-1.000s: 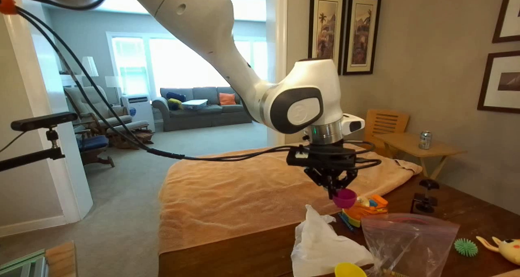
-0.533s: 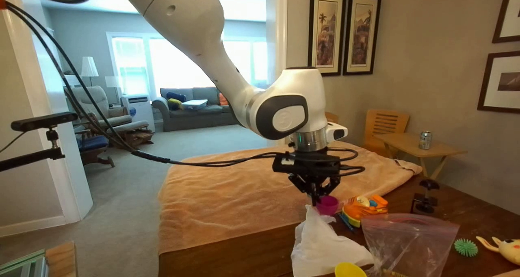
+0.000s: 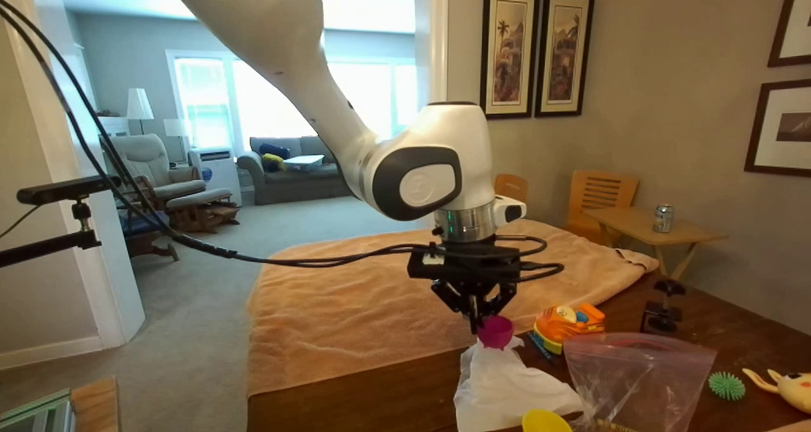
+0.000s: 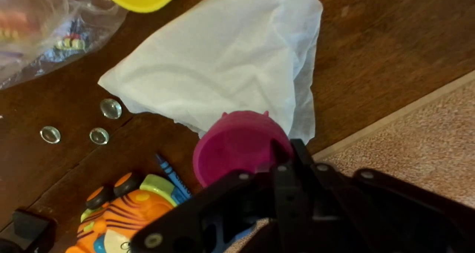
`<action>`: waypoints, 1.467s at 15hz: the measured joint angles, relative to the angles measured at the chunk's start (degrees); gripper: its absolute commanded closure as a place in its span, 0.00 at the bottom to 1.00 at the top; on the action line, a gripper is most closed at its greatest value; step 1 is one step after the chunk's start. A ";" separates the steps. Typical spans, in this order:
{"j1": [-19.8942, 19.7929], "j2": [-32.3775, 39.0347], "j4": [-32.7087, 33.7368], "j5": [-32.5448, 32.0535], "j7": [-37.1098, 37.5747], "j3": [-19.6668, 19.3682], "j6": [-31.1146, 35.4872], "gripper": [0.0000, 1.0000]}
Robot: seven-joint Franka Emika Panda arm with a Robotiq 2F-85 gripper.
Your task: Move the purple bowl forwards.
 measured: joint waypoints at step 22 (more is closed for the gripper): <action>5.43 -0.53 -11.54 1.91 26.51 0.45 6.80 0.68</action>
